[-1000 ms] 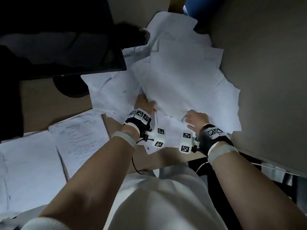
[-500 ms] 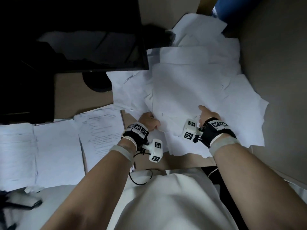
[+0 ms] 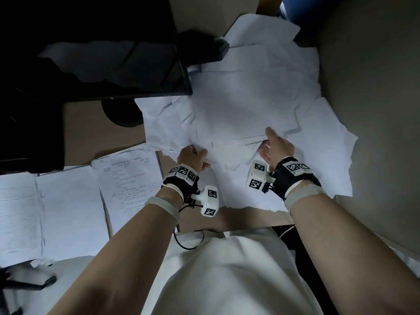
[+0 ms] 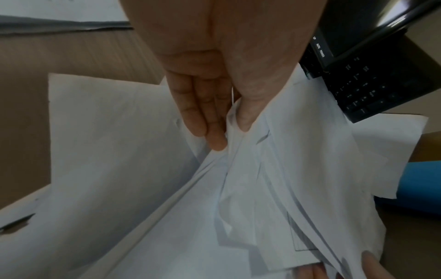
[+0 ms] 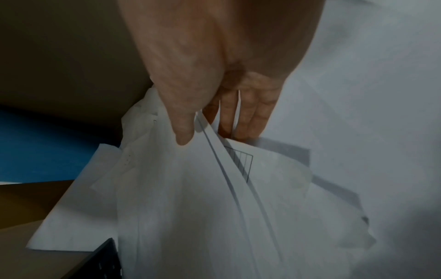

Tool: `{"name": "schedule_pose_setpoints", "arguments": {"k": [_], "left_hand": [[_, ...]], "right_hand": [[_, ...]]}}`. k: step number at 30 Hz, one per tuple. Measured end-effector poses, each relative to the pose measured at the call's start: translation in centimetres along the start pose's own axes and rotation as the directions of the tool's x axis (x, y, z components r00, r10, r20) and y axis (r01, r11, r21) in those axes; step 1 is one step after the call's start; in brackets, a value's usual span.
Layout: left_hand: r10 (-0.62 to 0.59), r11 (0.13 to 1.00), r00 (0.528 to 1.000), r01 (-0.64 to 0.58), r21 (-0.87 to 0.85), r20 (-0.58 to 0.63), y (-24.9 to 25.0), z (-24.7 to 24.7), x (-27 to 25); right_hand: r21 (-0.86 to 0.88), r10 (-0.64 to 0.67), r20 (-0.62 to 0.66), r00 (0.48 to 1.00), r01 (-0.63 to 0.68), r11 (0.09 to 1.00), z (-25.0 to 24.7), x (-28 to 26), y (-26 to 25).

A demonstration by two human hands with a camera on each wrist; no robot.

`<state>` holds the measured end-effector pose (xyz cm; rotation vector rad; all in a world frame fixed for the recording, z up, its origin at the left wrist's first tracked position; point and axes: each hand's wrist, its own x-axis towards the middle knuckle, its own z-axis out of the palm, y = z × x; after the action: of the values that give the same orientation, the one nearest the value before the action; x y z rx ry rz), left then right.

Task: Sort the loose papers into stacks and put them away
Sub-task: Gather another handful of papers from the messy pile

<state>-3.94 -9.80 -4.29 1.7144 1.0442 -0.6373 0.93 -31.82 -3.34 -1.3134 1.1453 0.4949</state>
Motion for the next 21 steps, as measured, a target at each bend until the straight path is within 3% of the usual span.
{"name": "schedule_pose_setpoints", "arguments": {"k": [4, 9, 14, 17, 18, 20, 21], "left_hand": [[-0.005, 1.0, 0.999, 0.005, 0.003, 0.047, 0.0, -0.9, 0.0], [-0.016, 0.984, 0.994, -0.003, -0.18, -0.108, -0.1, -1.2, 0.8], [0.081, 0.997, 0.976, -0.079, 0.018, -0.201, 0.7, -0.3, -0.3], [0.153, 0.986, 0.962, -0.135, 0.094, -0.224, 1.6, 0.5, -0.5], [0.193, 0.978, 0.95, -0.167, 0.123, -0.247, 1.9, 0.8, -0.6], [0.302, 0.948, 0.903, -0.249, 0.2, -0.306, 2.4, 1.2, -1.1], [0.356, 0.928, 0.874, -0.287, 0.239, -0.332, 2.7, 1.4, -1.4]], "right_hand": [[-0.019, -0.008, -0.043, 0.999, 0.007, 1.0, 0.7, 0.6, 0.1], [-0.305, -0.114, -0.103, 0.988, 0.077, 0.949, -0.8, 2.8, 1.8], [-0.356, -0.154, -0.319, 0.935, 0.032, 0.934, -3.8, 1.7, 3.2], [-0.243, -0.108, -0.43, 0.897, 0.001, 0.97, -5.3, 1.2, 3.5], [-0.201, -0.085, -0.47, 0.879, -0.013, 0.979, -5.8, 1.1, 3.5], [-0.315, -0.114, -0.465, 0.878, -0.044, 0.948, -6.9, 0.8, 3.9], [-0.164, -0.052, -0.452, 0.89, -0.026, 0.986, -6.9, 0.5, 3.7]]}}
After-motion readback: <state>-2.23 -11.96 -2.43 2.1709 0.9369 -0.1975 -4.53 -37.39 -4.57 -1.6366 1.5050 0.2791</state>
